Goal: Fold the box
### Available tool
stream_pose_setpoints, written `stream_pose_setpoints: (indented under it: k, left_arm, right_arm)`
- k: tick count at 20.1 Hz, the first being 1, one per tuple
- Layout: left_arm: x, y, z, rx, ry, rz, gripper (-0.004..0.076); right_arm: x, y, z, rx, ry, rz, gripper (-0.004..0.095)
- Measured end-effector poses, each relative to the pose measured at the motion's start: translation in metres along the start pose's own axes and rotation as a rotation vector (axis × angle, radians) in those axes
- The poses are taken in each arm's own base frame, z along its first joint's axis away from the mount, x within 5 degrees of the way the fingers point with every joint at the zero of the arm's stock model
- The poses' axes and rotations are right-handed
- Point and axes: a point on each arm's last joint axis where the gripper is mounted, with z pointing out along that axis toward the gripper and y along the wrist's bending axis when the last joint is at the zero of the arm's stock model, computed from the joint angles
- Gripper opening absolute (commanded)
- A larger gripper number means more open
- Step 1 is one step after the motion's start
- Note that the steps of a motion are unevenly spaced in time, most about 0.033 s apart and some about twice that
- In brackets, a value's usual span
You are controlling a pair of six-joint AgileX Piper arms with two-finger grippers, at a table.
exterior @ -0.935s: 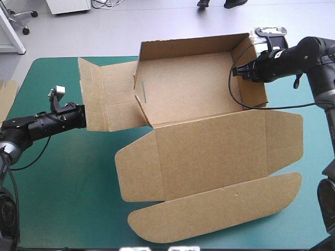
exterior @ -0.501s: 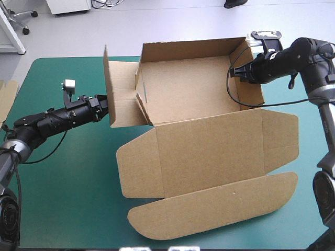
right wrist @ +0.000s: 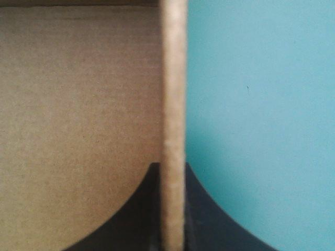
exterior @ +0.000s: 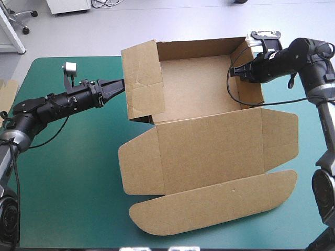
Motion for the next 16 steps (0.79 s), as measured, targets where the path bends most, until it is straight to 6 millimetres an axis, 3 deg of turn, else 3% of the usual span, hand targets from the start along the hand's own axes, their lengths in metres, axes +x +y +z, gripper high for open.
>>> stream_pose_setpoints:
  k: [5,16]
  left_arm:
    - [0.003,-0.018,0.018,0.065,0.048,0.020,0.0447]
    - [-0.007,-0.033,0.023,0.095,0.047,0.045,0.0452]
  right_arm:
    - [0.000,0.000,0.000,0.001,-0.004,0.000,-0.0032]
    - [-0.001,0.000,0.000,0.003,-0.007,0.001,-0.0031]
